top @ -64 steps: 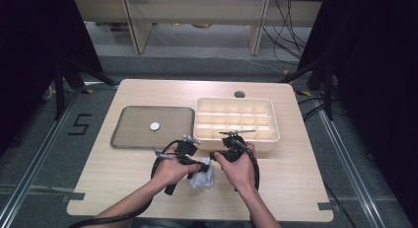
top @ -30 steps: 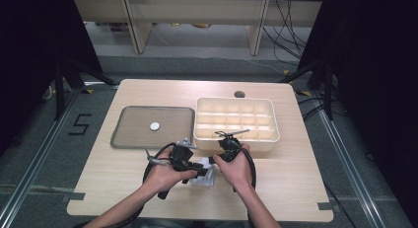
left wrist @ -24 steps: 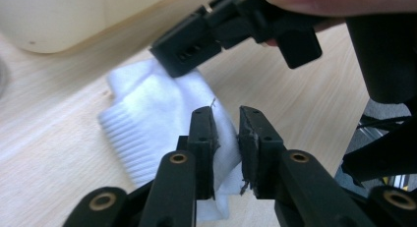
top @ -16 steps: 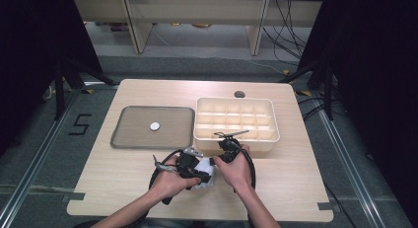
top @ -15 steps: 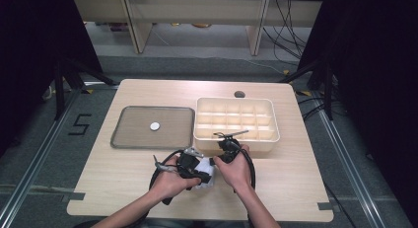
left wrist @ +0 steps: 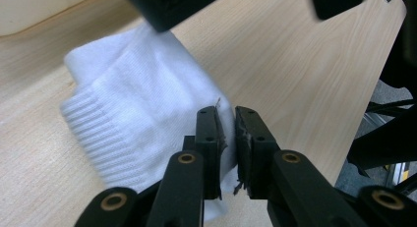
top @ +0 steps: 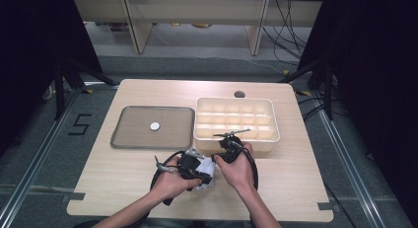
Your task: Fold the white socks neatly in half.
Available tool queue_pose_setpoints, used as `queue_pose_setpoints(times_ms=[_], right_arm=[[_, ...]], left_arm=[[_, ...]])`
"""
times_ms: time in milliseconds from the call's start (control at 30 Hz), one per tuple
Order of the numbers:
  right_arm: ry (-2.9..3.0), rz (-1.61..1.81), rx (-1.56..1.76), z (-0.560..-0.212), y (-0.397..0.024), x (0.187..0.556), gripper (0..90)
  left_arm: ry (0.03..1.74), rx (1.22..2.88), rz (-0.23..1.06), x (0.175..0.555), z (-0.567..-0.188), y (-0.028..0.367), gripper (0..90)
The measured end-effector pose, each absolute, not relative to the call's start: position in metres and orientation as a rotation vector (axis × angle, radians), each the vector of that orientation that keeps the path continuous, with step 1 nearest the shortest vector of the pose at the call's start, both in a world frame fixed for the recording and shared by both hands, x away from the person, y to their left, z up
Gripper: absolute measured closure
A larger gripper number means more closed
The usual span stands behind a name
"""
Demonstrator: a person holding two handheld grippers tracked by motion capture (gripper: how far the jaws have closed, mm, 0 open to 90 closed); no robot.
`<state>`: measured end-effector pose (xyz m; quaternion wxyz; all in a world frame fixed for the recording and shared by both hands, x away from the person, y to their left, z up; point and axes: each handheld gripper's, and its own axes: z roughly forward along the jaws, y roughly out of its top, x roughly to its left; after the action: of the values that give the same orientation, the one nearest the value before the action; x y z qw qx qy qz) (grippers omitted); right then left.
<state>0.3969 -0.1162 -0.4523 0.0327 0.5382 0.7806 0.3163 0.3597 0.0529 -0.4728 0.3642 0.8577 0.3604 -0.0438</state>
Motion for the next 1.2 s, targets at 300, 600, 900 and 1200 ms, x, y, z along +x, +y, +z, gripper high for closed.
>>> queue_pose_setpoints(times_ms=[300, 600, 900, 1200], right_arm=[[2.537, 0.915, 1.538, -0.457, -0.109, 0.388, 89.3], [2.533, 0.903, 1.604, -0.46, -0.109, 0.388, 88.6], [2.545, 0.872, 1.493, -0.467, -0.112, 0.39, 87.8], [2.528, 0.903, 1.58, -0.467, -0.11, 0.387, 86.8]], left_arm=[[0.915, 2.192, -0.1, 0.358, -0.472, 0.052, 78.1], [0.863, 2.173, -0.105, 0.346, -0.459, 0.056, 74.0], [0.911, 2.19, -0.134, 0.351, -0.477, 0.053, 81.2], [0.925, 2.18, -0.149, 0.351, -0.478, 0.055, 79.8]])
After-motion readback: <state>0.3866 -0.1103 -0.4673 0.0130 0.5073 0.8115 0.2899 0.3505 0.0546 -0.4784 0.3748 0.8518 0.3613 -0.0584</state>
